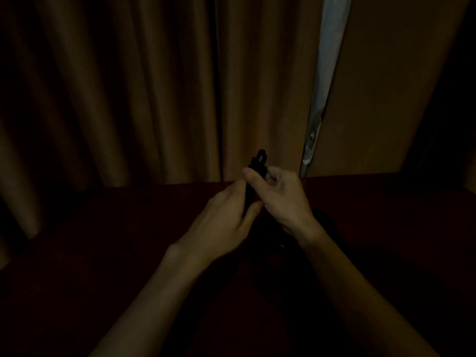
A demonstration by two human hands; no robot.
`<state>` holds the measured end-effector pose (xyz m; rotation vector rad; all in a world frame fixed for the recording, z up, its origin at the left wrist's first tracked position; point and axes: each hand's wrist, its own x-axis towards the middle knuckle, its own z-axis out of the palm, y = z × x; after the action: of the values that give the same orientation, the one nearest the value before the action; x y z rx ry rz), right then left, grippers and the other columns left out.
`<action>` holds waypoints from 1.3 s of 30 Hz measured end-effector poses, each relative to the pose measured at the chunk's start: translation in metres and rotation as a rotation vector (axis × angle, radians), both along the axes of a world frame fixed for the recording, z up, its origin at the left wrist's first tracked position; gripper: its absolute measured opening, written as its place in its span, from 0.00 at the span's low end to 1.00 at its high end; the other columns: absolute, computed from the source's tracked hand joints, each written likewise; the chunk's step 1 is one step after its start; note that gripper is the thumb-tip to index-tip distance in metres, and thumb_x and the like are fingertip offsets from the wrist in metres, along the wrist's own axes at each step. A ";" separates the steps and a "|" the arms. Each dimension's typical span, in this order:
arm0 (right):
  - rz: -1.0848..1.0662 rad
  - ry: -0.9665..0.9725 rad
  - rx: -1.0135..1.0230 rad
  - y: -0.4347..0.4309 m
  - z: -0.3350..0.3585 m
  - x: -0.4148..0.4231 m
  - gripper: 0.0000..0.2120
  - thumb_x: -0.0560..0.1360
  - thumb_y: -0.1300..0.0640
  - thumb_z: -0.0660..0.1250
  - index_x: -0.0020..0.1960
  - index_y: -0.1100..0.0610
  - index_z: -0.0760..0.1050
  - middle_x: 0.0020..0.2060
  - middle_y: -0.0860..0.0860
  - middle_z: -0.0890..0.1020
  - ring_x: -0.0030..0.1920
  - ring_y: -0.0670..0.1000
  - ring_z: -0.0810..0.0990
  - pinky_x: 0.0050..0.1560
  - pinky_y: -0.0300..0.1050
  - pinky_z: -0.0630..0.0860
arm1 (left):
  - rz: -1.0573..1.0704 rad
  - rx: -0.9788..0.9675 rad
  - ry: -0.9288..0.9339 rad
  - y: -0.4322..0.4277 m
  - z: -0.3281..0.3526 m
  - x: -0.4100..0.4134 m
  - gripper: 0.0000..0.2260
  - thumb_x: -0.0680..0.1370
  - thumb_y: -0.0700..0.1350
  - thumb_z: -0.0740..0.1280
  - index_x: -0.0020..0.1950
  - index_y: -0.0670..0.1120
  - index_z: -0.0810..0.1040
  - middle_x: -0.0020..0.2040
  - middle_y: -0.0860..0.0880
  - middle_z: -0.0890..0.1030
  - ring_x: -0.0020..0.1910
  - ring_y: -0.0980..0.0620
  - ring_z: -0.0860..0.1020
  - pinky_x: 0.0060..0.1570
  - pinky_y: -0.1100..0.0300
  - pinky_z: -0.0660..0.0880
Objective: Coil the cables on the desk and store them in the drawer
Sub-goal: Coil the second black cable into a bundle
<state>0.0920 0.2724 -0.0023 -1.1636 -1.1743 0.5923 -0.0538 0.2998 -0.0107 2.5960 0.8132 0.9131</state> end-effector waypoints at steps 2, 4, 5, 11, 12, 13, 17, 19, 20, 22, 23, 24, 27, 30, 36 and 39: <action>0.042 0.021 0.023 0.000 0.000 -0.003 0.17 0.77 0.49 0.73 0.32 0.48 0.74 0.28 0.47 0.74 0.32 0.49 0.71 0.30 0.39 0.67 | 0.130 0.064 0.018 -0.004 0.001 0.001 0.17 0.85 0.49 0.60 0.72 0.46 0.65 0.55 0.48 0.80 0.47 0.49 0.80 0.44 0.50 0.79; 0.130 0.054 0.014 -0.001 0.000 -0.005 0.14 0.79 0.49 0.71 0.35 0.48 0.76 0.30 0.46 0.75 0.31 0.47 0.72 0.30 0.36 0.67 | 0.201 0.142 0.052 -0.006 0.001 0.001 0.16 0.85 0.48 0.57 0.71 0.45 0.65 0.48 0.47 0.79 0.40 0.46 0.80 0.36 0.47 0.78; 0.179 0.073 -0.015 -0.001 0.000 -0.006 0.12 0.80 0.49 0.69 0.39 0.50 0.78 0.31 0.46 0.77 0.32 0.45 0.73 0.32 0.35 0.69 | 0.215 0.162 0.067 -0.007 0.001 0.001 0.14 0.85 0.47 0.57 0.70 0.45 0.65 0.46 0.48 0.78 0.38 0.46 0.79 0.34 0.48 0.78; 0.494 -0.035 -0.108 -0.007 0.001 0.010 0.16 0.85 0.51 0.58 0.67 0.55 0.77 0.32 0.44 0.70 0.29 0.45 0.63 0.29 0.35 0.61 | 0.100 -0.178 -0.215 0.006 0.010 -0.012 0.06 0.86 0.47 0.56 0.54 0.48 0.72 0.36 0.51 0.78 0.29 0.54 0.75 0.29 0.52 0.70; 0.499 -0.041 -0.103 -0.007 0.001 0.013 0.15 0.85 0.52 0.58 0.66 0.55 0.78 0.30 0.44 0.69 0.28 0.44 0.62 0.28 0.35 0.60 | 0.043 -0.325 -0.299 0.007 0.012 -0.013 0.08 0.86 0.46 0.57 0.51 0.48 0.74 0.35 0.52 0.78 0.30 0.54 0.74 0.29 0.52 0.69; 0.490 -0.038 -0.093 -0.007 0.000 0.015 0.15 0.85 0.52 0.60 0.64 0.57 0.79 0.30 0.44 0.70 0.28 0.44 0.62 0.28 0.34 0.60 | -0.019 -0.494 -0.380 0.006 0.013 -0.013 0.10 0.86 0.46 0.57 0.49 0.47 0.75 0.33 0.53 0.76 0.30 0.54 0.73 0.29 0.54 0.68; 0.476 0.065 -0.069 -0.005 -0.002 0.018 0.17 0.75 0.46 0.71 0.54 0.59 0.84 0.44 0.58 0.82 0.35 0.45 0.70 0.32 0.34 0.65 | -0.275 -1.006 -0.534 0.001 0.018 -0.011 0.12 0.85 0.47 0.56 0.45 0.44 0.72 0.28 0.52 0.66 0.23 0.57 0.62 0.24 0.63 0.57; 0.547 0.114 -0.031 -0.007 -0.001 0.019 0.15 0.72 0.44 0.74 0.51 0.54 0.86 0.46 0.59 0.83 0.33 0.42 0.71 0.31 0.32 0.64 | -0.473 -1.261 -0.548 0.005 0.018 -0.016 0.11 0.82 0.48 0.59 0.44 0.44 0.72 0.27 0.53 0.64 0.20 0.59 0.60 0.22 0.65 0.56; 0.595 0.135 -0.002 -0.007 -0.001 0.020 0.17 0.72 0.44 0.75 0.52 0.56 0.85 0.43 0.55 0.83 0.31 0.40 0.70 0.30 0.31 0.64 | -0.641 -1.421 -0.543 0.007 0.016 -0.018 0.10 0.82 0.48 0.60 0.45 0.43 0.73 0.27 0.54 0.63 0.20 0.59 0.60 0.21 0.65 0.57; 0.667 0.182 0.033 -0.007 0.001 0.020 0.27 0.72 0.44 0.76 0.58 0.66 0.80 0.38 0.51 0.79 0.29 0.39 0.67 0.28 0.31 0.62 | -0.968 -1.678 -0.534 0.010 0.013 -0.018 0.11 0.84 0.48 0.58 0.50 0.42 0.73 0.30 0.55 0.64 0.22 0.59 0.61 0.23 0.66 0.59; 0.699 0.193 0.038 -0.007 0.001 0.020 0.28 0.71 0.45 0.76 0.60 0.66 0.79 0.37 0.51 0.78 0.28 0.40 0.66 0.28 0.31 0.62 | -1.048 -1.736 -0.539 0.011 0.011 -0.018 0.12 0.85 0.48 0.57 0.52 0.41 0.74 0.31 0.54 0.64 0.22 0.59 0.60 0.24 0.65 0.60; 0.729 0.190 0.039 -0.008 0.001 0.020 0.26 0.71 0.46 0.77 0.60 0.64 0.80 0.37 0.51 0.78 0.29 0.40 0.68 0.29 0.31 0.63 | -1.080 -1.759 -0.537 0.013 0.008 -0.017 0.12 0.85 0.48 0.56 0.52 0.41 0.74 0.31 0.54 0.65 0.22 0.60 0.58 0.24 0.65 0.60; 0.727 0.133 0.025 -0.013 0.006 0.020 0.17 0.73 0.55 0.77 0.57 0.62 0.80 0.41 0.51 0.85 0.38 0.44 0.81 0.40 0.33 0.75 | -1.114 -1.795 -0.494 0.017 0.003 -0.015 0.13 0.85 0.48 0.57 0.52 0.41 0.75 0.31 0.54 0.65 0.22 0.61 0.56 0.23 0.65 0.61; 0.591 0.043 0.037 -0.014 0.007 0.018 0.06 0.76 0.60 0.71 0.51 0.62 0.79 0.39 0.50 0.85 0.42 0.45 0.83 0.46 0.36 0.77 | -0.827 -1.691 -0.530 0.012 0.008 -0.013 0.13 0.82 0.49 0.61 0.44 0.43 0.78 0.27 0.54 0.65 0.20 0.59 0.62 0.21 0.65 0.61; 0.362 -0.006 0.009 -0.007 0.005 0.008 0.12 0.80 0.56 0.69 0.54 0.65 0.78 0.40 0.59 0.84 0.37 0.55 0.83 0.38 0.44 0.80 | 0.000 -0.573 -0.475 0.003 0.007 -0.003 0.07 0.86 0.46 0.59 0.56 0.48 0.77 0.43 0.50 0.83 0.39 0.50 0.83 0.36 0.56 0.79; 0.281 0.006 0.027 -0.004 0.004 0.007 0.08 0.80 0.55 0.69 0.51 0.61 0.80 0.41 0.52 0.86 0.41 0.47 0.84 0.40 0.36 0.77 | -0.009 -0.206 -0.294 0.005 0.004 -0.005 0.06 0.84 0.45 0.62 0.61 0.50 0.74 0.46 0.53 0.82 0.40 0.57 0.81 0.36 0.60 0.78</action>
<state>0.0993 0.2680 0.0017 -0.9794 -1.3479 0.7887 -0.0586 0.3046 -0.0069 2.2204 0.7682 1.1114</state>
